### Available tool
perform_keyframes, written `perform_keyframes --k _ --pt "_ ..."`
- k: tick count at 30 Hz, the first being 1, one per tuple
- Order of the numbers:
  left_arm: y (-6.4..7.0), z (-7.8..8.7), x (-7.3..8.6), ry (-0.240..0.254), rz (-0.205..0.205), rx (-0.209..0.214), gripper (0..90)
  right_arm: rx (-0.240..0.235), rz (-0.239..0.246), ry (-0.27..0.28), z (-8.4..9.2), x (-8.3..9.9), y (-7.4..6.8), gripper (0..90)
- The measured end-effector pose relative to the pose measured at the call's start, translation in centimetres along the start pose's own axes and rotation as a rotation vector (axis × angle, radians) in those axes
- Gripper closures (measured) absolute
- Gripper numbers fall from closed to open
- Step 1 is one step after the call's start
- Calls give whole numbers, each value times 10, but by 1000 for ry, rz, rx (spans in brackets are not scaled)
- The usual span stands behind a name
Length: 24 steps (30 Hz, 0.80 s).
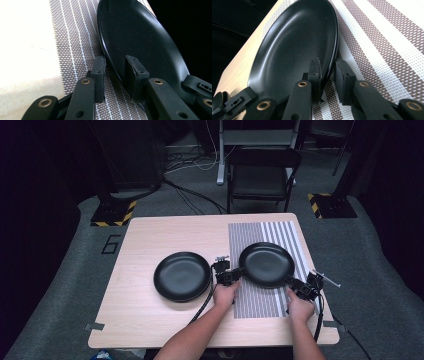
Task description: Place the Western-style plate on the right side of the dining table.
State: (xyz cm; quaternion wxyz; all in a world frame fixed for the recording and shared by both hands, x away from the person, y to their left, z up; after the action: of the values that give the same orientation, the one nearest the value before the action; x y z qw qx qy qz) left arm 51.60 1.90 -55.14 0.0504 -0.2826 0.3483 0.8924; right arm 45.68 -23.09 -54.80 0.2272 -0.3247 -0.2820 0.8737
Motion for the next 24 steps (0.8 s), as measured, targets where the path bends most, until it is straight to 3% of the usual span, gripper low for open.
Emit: perform_keyframes --k 10,13,16,19,24 --pt "-1 0 -1 -6 -1 11 700 -20 -12 5 -1 -3 1 758" --pt "-2 1 -1 -5 7 21 663 -22 -7 13 0 -3 1 704" --pt "-5 2 -2 -6 6 6 614 -42 -7 35 5 -5 0 665" --pt "-4 5 -1 -15 -25 -6 599 -32 -12 27 7 -7 4 665" --pt "-1 11 -4 -2 -26 -12 592 -26 5 33 12 -8 3 652"
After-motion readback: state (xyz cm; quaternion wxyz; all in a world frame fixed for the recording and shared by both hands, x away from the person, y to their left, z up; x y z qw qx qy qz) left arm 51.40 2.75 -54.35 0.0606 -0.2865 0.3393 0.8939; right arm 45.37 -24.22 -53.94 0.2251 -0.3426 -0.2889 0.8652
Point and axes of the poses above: each handheld gripper's, and its own axes: z roughly backward along the jaws, x roughly out of its underside, y roughly to its right, the point moved 4 cm from there along -z, roughly forward along the jaws, and after that the axes turned 9 degrees about -y, right-handed, at the moved point
